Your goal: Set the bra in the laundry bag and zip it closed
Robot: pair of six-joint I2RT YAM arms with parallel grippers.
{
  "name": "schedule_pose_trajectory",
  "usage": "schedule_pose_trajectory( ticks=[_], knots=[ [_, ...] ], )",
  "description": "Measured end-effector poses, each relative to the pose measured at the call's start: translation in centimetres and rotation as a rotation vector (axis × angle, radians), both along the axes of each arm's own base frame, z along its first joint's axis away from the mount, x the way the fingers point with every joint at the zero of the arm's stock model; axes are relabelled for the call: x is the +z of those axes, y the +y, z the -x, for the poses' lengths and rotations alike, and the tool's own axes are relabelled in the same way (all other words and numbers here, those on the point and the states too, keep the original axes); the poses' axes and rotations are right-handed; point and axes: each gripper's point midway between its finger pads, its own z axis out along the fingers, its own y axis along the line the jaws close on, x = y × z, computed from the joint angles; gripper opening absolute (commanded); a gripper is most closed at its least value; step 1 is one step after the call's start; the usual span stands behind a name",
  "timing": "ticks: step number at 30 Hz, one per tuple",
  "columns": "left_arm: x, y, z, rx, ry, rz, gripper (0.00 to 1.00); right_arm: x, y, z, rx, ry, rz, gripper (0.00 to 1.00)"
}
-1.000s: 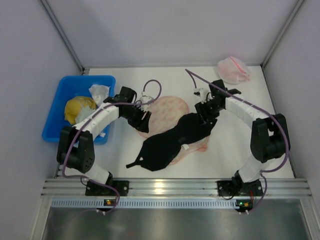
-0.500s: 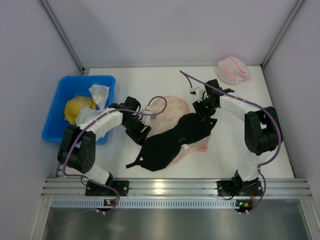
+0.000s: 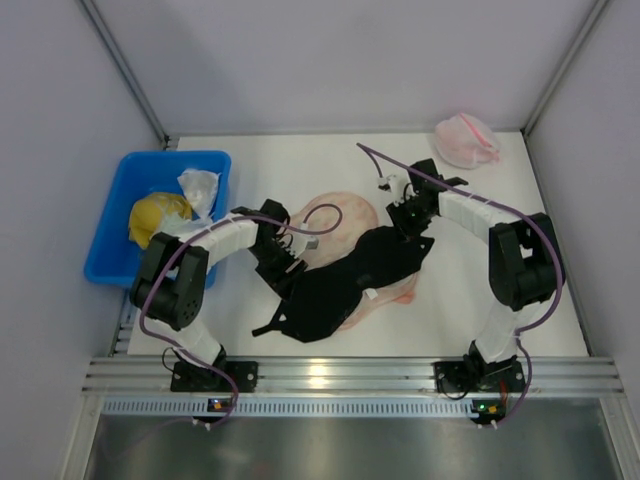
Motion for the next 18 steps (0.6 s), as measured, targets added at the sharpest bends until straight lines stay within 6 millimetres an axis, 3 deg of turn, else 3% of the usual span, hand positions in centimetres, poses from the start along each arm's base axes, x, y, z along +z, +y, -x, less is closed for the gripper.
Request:
schedule_pose_trajectory(
  ticks=[2,6,11,14,18],
  knots=[
    [0.1,-0.2,-0.1,-0.001,0.005,0.007,0.68,-0.1,-0.1,0.1,0.007,0.004,0.006,0.41],
    [0.0,-0.3,-0.1,-0.002,0.01,0.011,0.67,-0.2,-0.4,0.3,0.019,0.004,0.024,0.39],
    [0.0,-0.7,-0.2,-0.001,0.025,0.027,0.61,-1.1,-0.7,0.3,0.03,0.021,0.043,0.13],
    [0.0,-0.9,-0.3,-0.002,0.027,0.031,0.57,-1.7,-0.7,0.5,0.031,0.038,0.05,0.03],
    [-0.1,-1.0,-0.5,-0.001,0.029,0.031,0.45,-1.2,-0.7,0.0,0.041,0.025,0.053,0.0]
  ],
)
